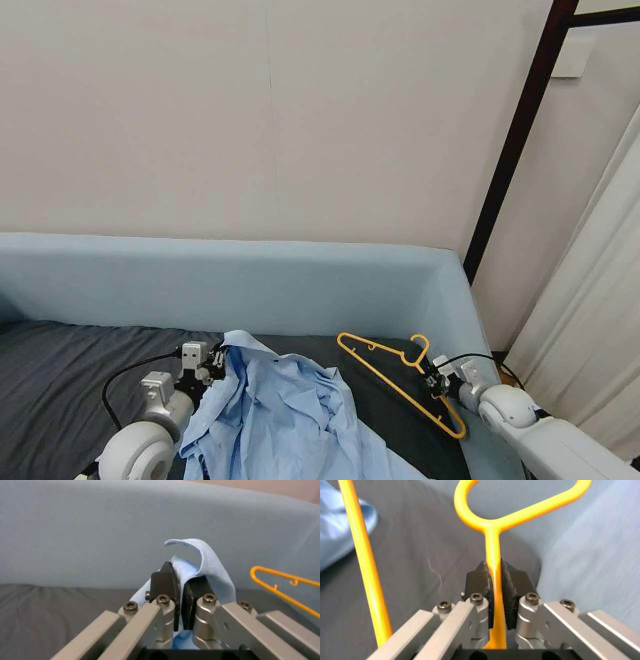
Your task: Pick up the clothes from the sofa and hang them on the clothes hanger.
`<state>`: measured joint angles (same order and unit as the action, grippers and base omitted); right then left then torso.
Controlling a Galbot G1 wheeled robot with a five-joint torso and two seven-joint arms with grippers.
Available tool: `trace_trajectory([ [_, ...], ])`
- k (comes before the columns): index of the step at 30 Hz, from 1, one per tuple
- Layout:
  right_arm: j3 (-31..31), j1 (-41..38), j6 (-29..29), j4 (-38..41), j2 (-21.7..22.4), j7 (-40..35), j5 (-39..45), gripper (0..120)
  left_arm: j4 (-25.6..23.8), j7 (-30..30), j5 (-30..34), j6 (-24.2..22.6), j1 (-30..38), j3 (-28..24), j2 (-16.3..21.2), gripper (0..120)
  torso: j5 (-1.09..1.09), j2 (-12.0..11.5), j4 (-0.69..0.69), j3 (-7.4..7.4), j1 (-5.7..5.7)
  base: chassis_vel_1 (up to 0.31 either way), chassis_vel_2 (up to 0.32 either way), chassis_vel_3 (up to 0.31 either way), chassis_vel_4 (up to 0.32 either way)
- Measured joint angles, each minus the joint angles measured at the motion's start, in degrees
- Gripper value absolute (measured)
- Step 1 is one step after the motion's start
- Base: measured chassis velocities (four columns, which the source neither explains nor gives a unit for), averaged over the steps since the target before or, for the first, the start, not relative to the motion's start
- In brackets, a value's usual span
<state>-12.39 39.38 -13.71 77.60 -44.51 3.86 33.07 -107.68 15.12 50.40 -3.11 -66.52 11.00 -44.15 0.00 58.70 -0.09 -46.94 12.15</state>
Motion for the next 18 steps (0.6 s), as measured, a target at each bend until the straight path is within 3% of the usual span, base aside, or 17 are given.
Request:
trace_trajectory([
  [7,-0.29,5.97,6.22,12.36,3.78,-0.87,-7.07,4,-0.75,0.0,0.38,-0.22,-0.47,0.84,1.57,0,0.0,0.0,-0.01,0.0,0.0,0.0,0.0,0.0,0.0],
  [18,-2.67,12.64,6.97,21.17,4.64,-2.9,-17.19,4,-1.43,0.09,0.3,-1.06,-2.1,1.16,2.23,0,-0.01,0.0,-0.01,0.0,0.0,0.0,0.0,0.0,0.0],
])
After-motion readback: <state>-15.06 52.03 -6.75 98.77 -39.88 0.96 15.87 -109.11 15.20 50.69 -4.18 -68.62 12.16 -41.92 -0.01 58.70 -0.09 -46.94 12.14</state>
